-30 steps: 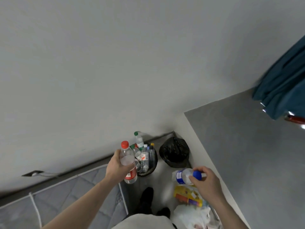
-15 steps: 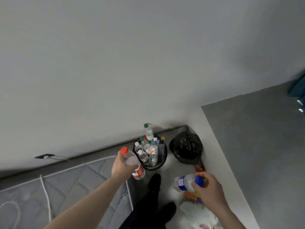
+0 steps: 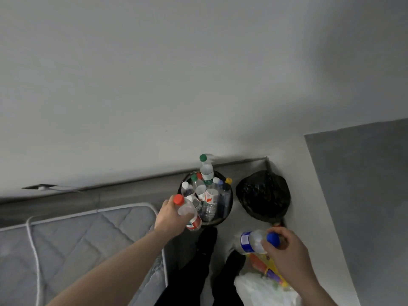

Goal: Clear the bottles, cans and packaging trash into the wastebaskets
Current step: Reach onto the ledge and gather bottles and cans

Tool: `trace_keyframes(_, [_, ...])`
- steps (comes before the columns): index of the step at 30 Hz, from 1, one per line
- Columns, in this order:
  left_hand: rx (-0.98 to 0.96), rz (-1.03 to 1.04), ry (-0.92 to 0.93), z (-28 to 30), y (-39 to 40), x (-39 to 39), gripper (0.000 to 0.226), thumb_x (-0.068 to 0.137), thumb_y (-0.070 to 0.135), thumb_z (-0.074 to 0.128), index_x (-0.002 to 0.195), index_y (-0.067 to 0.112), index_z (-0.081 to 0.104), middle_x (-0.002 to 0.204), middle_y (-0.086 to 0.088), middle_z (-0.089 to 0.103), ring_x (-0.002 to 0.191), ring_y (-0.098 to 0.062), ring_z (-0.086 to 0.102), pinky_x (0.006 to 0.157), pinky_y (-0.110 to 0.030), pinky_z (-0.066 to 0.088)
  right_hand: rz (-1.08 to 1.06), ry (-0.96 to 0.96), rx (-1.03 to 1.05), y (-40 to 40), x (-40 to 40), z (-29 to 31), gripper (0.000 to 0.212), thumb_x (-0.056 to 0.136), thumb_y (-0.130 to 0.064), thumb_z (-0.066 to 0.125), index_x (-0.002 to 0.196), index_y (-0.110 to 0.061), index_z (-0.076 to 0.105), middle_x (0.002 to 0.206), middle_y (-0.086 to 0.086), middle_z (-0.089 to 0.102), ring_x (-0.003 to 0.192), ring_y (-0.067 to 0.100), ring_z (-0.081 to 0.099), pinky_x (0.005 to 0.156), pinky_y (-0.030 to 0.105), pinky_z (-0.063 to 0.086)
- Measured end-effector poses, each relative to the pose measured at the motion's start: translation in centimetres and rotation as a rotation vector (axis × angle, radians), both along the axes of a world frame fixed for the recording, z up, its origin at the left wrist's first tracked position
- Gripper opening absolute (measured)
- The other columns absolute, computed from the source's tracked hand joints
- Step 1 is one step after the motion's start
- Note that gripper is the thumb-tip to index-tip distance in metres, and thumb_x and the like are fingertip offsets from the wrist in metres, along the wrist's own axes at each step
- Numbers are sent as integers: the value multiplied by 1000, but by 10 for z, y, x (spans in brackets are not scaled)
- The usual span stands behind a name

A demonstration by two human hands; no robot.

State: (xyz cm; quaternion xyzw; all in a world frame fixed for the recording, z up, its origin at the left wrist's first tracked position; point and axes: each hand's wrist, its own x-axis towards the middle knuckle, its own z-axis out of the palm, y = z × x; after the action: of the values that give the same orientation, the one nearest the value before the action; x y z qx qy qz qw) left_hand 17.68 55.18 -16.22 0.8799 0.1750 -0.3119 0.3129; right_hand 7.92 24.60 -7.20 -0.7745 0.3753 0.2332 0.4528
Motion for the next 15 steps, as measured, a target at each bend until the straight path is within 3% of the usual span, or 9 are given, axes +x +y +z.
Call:
trace_keyframes(2, [7,-19,4,-24,1,3,50,73,55,66,117,32,58,111,4,57,106,-21,57,88,-35,47,36,10,-2,-4,9,-24,29,76,-19,84,92,-37,68,96,-10,71,76,9,70,74,35,58])
trace_keyframes(5, [20,-19,34,-56,-1,5,50,76,52,68,119,29,56,114,1,55,106,-23,57,90,-38,48,99,-2,-9,-10,20,-55,27,77,-23,84,92,-40,68,97,-11,71,78,5,69,70,30,56])
trace_keyframes(10, [33,6,20,-105,-14,10,49,76,51,68,117,28,56,113,4,56,104,-22,58,89,-38,50,155,-32,-20,-17,34,-104,27,76,-24,83,92,-42,70,93,-13,69,81,11,67,74,38,57])
trace_keyframes(15, [25,23,4,-134,-29,5,44,79,47,66,116,27,56,113,6,57,104,-18,57,90,-38,50,205,-40,7,-17,38,-137,27,76,-16,82,92,-35,71,96,-14,70,85,3,66,71,22,49])
